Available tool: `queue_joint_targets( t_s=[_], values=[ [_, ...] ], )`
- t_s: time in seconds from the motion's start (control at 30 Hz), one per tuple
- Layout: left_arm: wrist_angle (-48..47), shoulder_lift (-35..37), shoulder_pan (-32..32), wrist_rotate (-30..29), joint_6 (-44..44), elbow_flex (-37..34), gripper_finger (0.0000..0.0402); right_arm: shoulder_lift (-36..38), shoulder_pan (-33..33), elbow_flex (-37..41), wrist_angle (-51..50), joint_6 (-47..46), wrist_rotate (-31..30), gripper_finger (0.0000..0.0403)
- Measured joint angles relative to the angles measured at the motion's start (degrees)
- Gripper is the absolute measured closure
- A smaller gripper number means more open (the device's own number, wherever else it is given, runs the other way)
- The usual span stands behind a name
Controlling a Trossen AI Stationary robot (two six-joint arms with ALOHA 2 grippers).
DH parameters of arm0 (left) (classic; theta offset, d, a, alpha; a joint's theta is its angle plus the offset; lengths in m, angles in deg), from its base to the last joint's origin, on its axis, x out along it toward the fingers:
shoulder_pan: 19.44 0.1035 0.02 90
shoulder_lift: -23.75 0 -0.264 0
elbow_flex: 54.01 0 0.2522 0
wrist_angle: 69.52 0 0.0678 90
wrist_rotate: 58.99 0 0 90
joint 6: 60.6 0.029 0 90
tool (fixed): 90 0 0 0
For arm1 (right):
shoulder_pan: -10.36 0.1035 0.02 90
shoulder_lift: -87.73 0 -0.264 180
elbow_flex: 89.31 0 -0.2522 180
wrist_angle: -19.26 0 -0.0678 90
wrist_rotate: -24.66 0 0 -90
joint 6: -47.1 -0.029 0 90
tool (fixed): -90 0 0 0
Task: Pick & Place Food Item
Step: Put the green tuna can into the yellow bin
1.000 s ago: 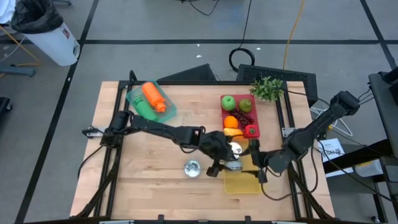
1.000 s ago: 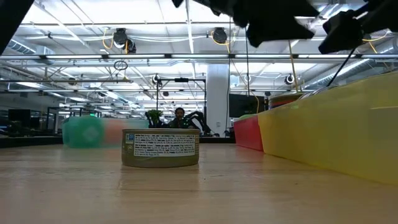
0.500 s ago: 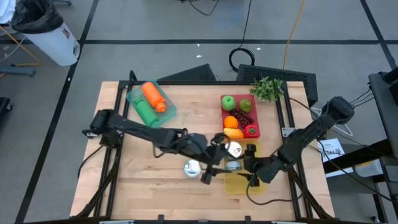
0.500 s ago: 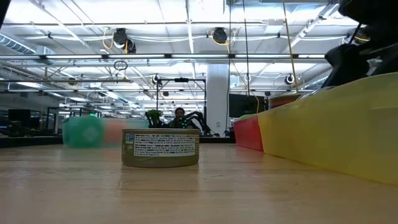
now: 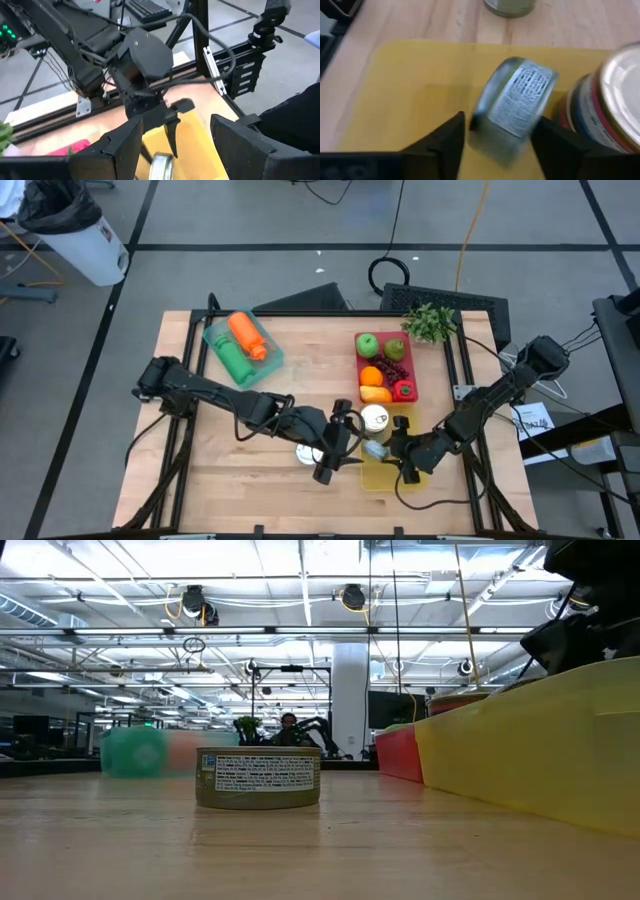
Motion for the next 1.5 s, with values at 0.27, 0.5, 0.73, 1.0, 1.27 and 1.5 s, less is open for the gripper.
queue_joint_targets(
  t_s=[0.27, 0.5, 0.73, 1.0, 1.27, 1.5],
  values=[
    [-1.2, 0.0, 0.0, -0.1, -0.4, 0.0, 0.0160, 0.0, 0.0, 0.0, 0.7, 1.9, 2.1, 0.0382],
    [-1.9, 0.0, 0.0, -0.1, -0.5, 0.0, 0.0160, 0.0, 0.0, 0.0, -0.2, 2.5, 6.8, 0.0398],
    [-1.6, 0.0, 0.3, -0.1, -1.1, -1.5, 0.0160, 0.0, 0.1, 0.0, -3.9, -3.4, 13.9, 0.0402],
    [-2.0, -0.1, 1.4, 1.0, -10.8, -5.2, 0.0160, 2.1, 0.0, 0.0, -3.0, -3.2, 13.8, 0.0393],
    [-2.4, -0.1, -0.5, 8.2, -21.0, -12.8, 0.0160, 7.4, 0.1, 0.0, -2.5, -1.8, 13.3, 0.0388],
    [-9.1, -0.1, -2.1, 7.7, -25.6, -20.4, 0.0160, 7.7, 0.1, 0.0, -2.6, -1.5, 12.1, 0.0388]
  ],
)
